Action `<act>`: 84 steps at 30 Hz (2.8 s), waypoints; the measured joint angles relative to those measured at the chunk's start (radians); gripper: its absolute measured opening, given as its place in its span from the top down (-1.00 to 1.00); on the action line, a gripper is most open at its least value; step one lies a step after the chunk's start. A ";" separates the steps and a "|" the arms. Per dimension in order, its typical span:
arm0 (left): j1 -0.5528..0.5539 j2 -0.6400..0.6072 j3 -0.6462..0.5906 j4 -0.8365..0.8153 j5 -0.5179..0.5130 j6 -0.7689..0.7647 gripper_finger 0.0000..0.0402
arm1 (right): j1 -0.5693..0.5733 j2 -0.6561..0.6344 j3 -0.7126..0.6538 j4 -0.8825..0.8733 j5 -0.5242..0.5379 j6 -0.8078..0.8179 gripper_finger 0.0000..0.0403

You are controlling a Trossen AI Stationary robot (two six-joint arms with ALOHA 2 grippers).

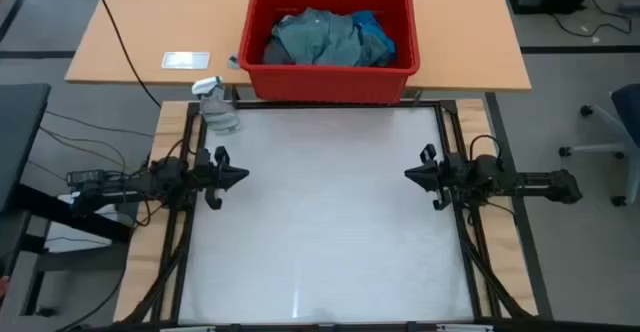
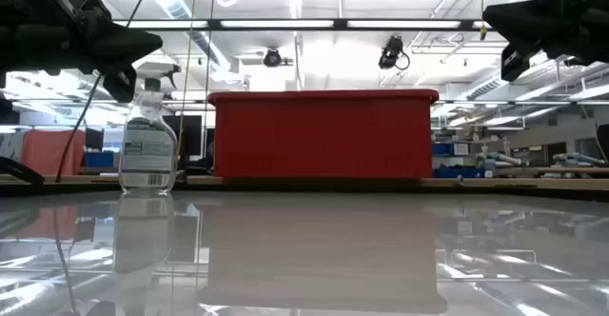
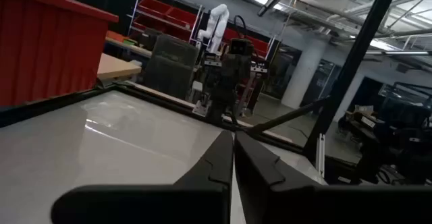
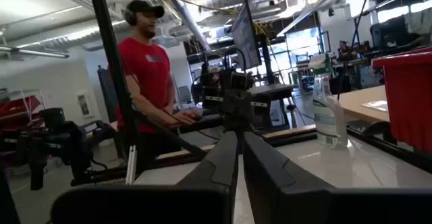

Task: Fold laundry

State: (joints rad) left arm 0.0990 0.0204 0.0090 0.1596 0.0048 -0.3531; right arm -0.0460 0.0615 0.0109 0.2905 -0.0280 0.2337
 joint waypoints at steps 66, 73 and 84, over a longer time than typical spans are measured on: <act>0.001 0.000 0.000 0.018 -0.026 0.024 0.90 | 0.000 0.001 0.000 0.016 0.004 0.000 0.83; 0.011 -0.001 0.000 0.295 -0.239 0.028 0.90 | 0.000 0.005 0.000 0.385 0.106 0.009 0.83; 0.015 0.004 0.006 0.557 -0.472 -0.049 0.90 | -0.012 0.064 0.031 0.505 0.811 0.160 0.84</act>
State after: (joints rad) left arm 0.1144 0.0249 0.0147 0.7167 -0.4675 -0.4021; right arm -0.0583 0.1256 0.0423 0.7957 0.7830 0.3937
